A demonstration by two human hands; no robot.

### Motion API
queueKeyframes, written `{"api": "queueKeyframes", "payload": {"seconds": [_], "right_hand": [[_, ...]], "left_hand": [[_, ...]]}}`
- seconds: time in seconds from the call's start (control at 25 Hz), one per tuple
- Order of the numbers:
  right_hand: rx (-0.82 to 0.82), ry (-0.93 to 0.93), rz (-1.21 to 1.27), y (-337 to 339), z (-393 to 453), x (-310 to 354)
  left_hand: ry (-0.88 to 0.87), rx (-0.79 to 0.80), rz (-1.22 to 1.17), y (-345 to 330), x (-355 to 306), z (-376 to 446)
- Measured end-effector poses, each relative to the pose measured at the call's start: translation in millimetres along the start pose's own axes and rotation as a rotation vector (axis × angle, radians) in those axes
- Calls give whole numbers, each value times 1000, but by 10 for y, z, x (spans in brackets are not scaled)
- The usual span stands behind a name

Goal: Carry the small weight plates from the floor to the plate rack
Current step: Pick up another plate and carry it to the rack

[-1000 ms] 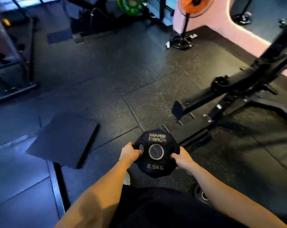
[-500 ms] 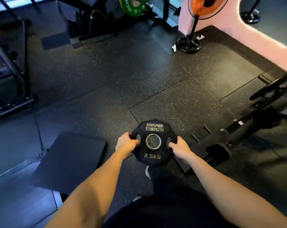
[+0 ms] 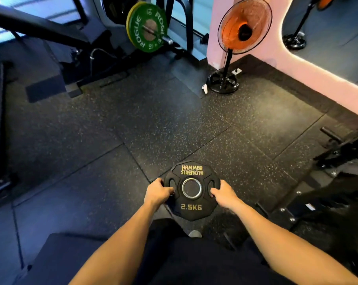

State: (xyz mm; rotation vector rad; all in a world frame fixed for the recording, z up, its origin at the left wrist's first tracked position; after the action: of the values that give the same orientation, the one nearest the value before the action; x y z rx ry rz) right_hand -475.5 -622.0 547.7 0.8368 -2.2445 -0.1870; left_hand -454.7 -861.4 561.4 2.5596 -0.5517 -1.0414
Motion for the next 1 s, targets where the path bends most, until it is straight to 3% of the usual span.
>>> {"api": "queueKeyframes", "payload": {"seconds": [0.6, 1.0], "right_hand": [[-179, -142, 297, 1960, 2664, 2152], [-224, -227, 459, 3639, 4443, 2879]], "left_hand": [[-126, 198, 262, 1080, -3159, 3460], [-161, 317, 291, 947, -5287, 5443]]}}
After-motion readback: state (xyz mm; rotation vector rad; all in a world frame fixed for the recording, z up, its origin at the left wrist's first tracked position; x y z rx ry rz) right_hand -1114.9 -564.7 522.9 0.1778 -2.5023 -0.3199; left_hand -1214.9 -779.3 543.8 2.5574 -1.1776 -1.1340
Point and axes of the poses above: each hand's wrist, its own z-axis towards the middle knuckle, its own y-axis out of the back of the hand, x = y × z, the point moved 3 cm from there along z, towards the middle knuckle, and after that the axes turned 11 degrees about x, right-handed, at the moved point
